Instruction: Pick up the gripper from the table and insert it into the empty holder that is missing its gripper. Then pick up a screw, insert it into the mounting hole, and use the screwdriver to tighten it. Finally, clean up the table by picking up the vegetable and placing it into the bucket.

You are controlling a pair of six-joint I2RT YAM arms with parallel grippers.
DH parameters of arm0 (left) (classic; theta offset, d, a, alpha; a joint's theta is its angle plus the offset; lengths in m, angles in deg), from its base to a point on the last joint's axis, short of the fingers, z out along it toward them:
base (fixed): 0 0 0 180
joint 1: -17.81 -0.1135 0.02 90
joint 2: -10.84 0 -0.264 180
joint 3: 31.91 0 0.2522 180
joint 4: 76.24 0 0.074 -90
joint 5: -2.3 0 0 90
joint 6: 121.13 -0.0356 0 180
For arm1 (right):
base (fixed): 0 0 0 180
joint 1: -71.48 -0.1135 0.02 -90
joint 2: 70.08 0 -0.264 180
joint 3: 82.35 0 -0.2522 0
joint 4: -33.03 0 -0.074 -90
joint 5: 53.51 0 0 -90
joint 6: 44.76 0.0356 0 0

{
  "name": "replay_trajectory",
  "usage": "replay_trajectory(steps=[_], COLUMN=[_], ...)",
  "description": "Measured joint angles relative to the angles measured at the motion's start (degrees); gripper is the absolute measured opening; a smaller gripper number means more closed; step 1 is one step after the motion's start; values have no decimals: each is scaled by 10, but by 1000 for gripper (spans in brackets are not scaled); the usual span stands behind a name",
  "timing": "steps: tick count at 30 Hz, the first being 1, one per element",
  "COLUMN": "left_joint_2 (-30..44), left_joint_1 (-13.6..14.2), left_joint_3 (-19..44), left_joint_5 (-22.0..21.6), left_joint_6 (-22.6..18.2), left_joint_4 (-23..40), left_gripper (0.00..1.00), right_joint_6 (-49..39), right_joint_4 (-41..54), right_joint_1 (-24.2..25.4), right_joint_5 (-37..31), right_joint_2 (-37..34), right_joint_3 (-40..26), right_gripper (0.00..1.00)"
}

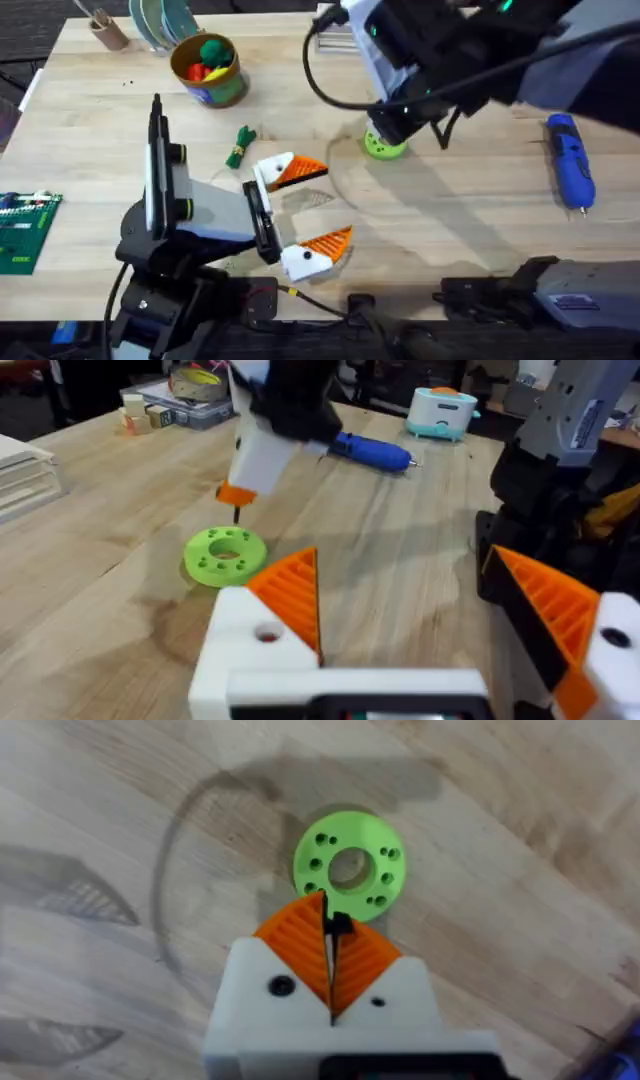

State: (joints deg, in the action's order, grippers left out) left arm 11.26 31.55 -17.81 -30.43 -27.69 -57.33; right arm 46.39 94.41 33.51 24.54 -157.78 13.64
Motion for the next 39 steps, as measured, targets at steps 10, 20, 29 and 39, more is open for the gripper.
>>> replay_trajectory(steps=[10, 20, 29, 39], left_joint_2=[0, 0, 0, 0], left_joint_1=[0, 0, 0, 0], left_joint_3=[0, 0, 0, 0], left_joint_5=[0, 0, 1, 1], left_joint_6=[0, 0, 0, 0], left_joint_4=[0, 0, 0, 0], left_gripper=[993, 993, 993, 993], right_joint_6=[-42, -72, -89, -89], right_joint_4=[145, 215, 215, 215], right_joint_1=[-4, -94, -192, -223], right_joint_5=[57, 82, 86, 117], right_joint_2=[-8, -50, -91, -105], right_joint_3=[-189, -348, -369, -369], right_gripper=[8, 8, 8, 8])
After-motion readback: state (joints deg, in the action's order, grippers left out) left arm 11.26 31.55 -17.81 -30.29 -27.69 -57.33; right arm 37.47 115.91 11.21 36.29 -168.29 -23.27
